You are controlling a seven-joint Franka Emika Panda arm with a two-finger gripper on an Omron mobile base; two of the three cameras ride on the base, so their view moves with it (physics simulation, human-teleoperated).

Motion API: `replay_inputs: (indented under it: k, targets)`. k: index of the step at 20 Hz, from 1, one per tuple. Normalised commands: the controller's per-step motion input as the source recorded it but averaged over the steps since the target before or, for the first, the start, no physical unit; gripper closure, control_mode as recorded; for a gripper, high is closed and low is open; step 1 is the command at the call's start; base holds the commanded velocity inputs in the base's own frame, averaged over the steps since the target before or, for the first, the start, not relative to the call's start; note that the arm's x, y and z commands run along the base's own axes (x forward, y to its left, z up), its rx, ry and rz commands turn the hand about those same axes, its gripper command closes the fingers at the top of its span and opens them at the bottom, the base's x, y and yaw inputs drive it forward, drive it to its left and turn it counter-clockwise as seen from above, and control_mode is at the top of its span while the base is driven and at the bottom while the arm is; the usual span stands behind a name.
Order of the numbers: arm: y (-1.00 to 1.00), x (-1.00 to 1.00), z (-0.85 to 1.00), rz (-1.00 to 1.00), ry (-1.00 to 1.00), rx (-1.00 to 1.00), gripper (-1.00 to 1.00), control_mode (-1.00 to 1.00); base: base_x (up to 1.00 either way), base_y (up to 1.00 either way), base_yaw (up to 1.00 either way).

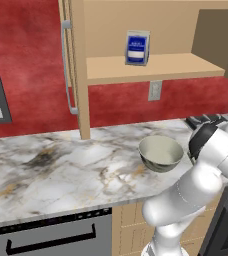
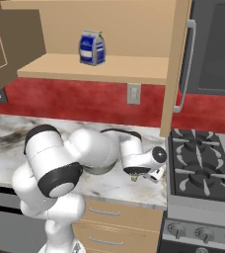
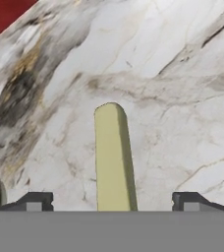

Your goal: Pick the egg and butter from the fridge and place them by the bowl for mixing.

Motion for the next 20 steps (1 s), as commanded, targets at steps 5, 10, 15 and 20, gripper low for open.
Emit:
replay_inputs:
  k: [5, 10, 15, 20]
  targets:
    - [0.0, -0.01, 0.21, 0.0, 0.0, 0.0, -1.0, -1.0, 0.0, 0.0, 0.0]
    - [0.12, -0.18, 0.31, -0.04, 0.0, -0.02, -1.0, -1.0, 0.0, 0.0, 0.0]
    - [0.23, -0.28, 0.28, -0.08, 0.0, -0.07, -1.0, -1.0, 0.0, 0.0, 0.0]
    - [0.25, -0.26, 0.35, -0.03, 0.01, -0.11, -1.0, -1.0, 0.0, 0.0, 0.0]
